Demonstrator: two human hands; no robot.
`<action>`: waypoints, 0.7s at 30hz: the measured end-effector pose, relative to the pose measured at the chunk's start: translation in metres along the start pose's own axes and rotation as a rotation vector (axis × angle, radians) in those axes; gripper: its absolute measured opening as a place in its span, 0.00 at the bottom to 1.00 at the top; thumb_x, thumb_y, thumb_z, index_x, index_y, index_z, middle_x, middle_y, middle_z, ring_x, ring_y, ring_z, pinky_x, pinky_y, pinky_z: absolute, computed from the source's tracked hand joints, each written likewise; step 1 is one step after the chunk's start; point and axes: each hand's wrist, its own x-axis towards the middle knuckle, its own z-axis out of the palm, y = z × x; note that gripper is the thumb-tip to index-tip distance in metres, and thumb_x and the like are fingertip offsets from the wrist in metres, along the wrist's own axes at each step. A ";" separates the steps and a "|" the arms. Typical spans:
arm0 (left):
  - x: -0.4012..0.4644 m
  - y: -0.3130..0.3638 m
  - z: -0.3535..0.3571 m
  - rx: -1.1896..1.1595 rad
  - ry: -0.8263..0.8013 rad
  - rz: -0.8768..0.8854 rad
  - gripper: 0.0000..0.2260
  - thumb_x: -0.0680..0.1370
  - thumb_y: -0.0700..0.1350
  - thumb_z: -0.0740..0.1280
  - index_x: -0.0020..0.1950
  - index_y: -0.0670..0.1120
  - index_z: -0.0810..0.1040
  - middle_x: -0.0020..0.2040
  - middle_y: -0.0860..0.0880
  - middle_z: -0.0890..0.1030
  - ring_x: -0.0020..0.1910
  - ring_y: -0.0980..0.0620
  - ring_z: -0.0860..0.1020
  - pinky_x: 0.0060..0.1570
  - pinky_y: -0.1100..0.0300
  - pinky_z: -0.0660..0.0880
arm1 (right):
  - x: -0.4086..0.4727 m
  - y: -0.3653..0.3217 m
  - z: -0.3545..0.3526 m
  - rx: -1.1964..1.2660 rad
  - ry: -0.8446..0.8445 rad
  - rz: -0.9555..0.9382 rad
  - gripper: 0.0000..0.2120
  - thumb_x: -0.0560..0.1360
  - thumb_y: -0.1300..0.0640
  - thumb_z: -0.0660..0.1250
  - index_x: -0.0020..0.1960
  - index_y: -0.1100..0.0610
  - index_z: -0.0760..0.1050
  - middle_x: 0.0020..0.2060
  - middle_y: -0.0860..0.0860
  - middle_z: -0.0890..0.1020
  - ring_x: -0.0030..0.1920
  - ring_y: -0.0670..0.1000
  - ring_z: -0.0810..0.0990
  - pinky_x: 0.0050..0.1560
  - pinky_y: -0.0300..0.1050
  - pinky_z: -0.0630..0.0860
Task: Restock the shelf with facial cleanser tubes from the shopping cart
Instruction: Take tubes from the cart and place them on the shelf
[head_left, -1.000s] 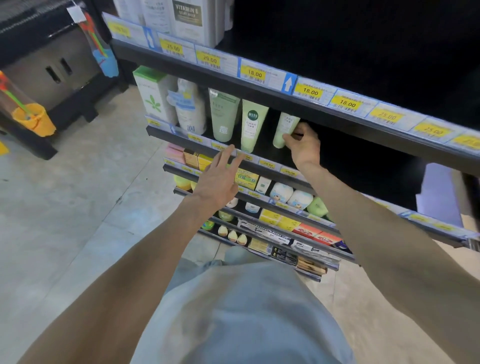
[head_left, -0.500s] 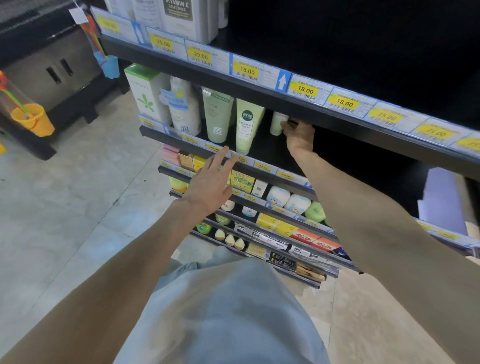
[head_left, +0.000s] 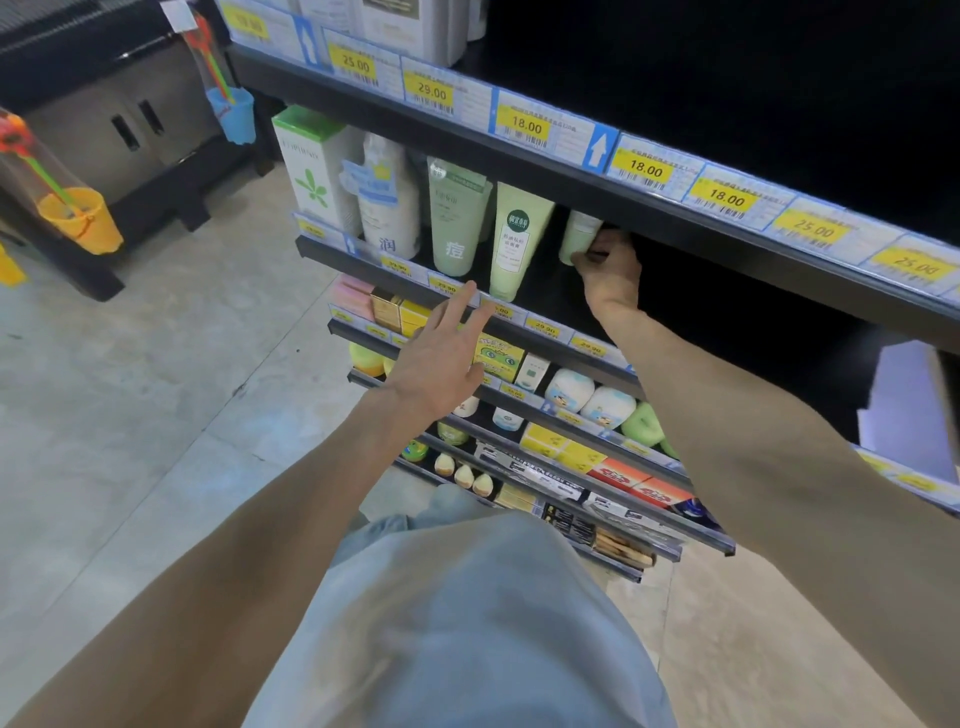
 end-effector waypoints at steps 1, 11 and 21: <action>0.000 0.000 0.001 -0.004 0.005 -0.001 0.35 0.81 0.45 0.68 0.83 0.51 0.53 0.84 0.50 0.45 0.81 0.46 0.54 0.71 0.44 0.71 | 0.000 0.000 0.001 -0.007 0.011 -0.007 0.14 0.76 0.63 0.73 0.61 0.62 0.78 0.57 0.56 0.84 0.58 0.52 0.82 0.60 0.41 0.76; -0.002 0.002 0.002 -0.017 0.007 -0.007 0.35 0.81 0.45 0.68 0.83 0.53 0.53 0.84 0.51 0.44 0.81 0.45 0.54 0.71 0.44 0.72 | 0.006 0.005 0.005 -0.036 0.018 -0.018 0.12 0.76 0.64 0.70 0.60 0.60 0.78 0.57 0.55 0.84 0.58 0.53 0.82 0.63 0.48 0.77; -0.003 0.003 -0.001 -0.011 0.003 -0.009 0.34 0.81 0.45 0.68 0.83 0.52 0.53 0.84 0.50 0.45 0.81 0.45 0.54 0.72 0.45 0.70 | 0.013 0.000 0.012 -0.088 0.024 -0.032 0.15 0.77 0.58 0.73 0.60 0.63 0.78 0.58 0.59 0.83 0.60 0.58 0.81 0.65 0.54 0.76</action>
